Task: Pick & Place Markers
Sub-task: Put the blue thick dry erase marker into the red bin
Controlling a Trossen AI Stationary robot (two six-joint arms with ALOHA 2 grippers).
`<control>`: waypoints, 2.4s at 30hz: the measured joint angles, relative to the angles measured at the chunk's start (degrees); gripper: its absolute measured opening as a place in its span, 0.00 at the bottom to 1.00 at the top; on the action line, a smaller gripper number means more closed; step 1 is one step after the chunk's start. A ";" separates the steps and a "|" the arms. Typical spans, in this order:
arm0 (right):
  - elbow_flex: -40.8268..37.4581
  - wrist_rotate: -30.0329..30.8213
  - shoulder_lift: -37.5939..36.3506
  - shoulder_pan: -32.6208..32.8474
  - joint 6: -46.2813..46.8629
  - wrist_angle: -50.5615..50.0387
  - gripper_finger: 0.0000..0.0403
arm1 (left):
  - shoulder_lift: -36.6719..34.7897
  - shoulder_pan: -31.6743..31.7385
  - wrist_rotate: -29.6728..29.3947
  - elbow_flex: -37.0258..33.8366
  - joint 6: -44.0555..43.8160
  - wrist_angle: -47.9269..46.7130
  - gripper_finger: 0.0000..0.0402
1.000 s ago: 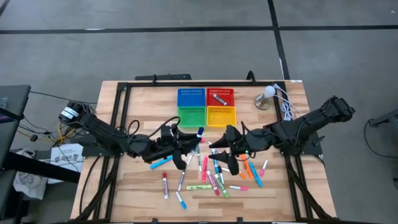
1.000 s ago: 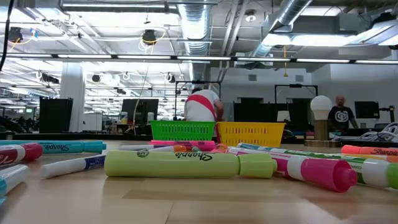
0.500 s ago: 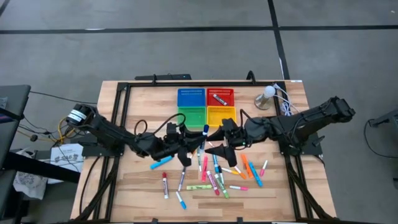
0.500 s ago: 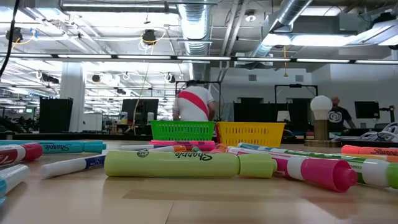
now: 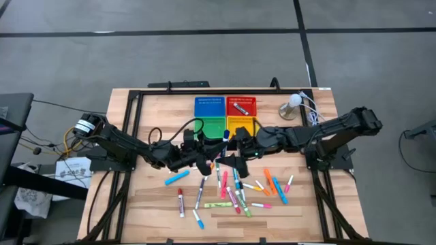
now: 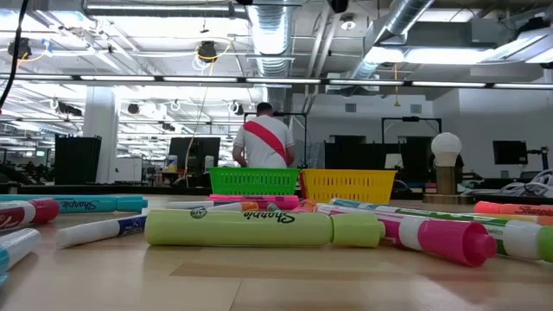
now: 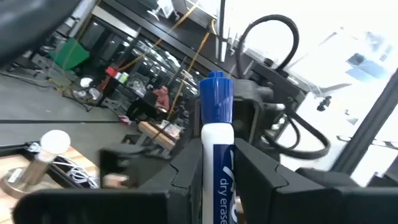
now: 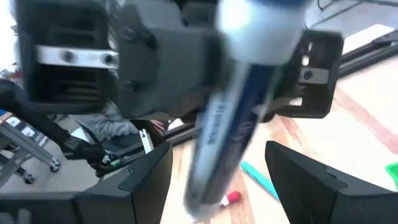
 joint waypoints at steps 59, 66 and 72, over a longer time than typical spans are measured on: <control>3.51 -6.18 1.18 0.22 2.43 -1.51 0.12 | -5.24 -0.26 9.46 -0.07 3.25 -8.42 0.54; 3.51 -5.88 1.18 -0.24 2.14 -1.50 0.12 | -15.74 -0.26 9.47 -0.06 3.51 -27.91 0.55; 3.51 -5.68 1.18 -2.50 1.51 -5.74 0.12 | -22.50 -0.47 9.39 -0.04 1.39 -44.10 0.53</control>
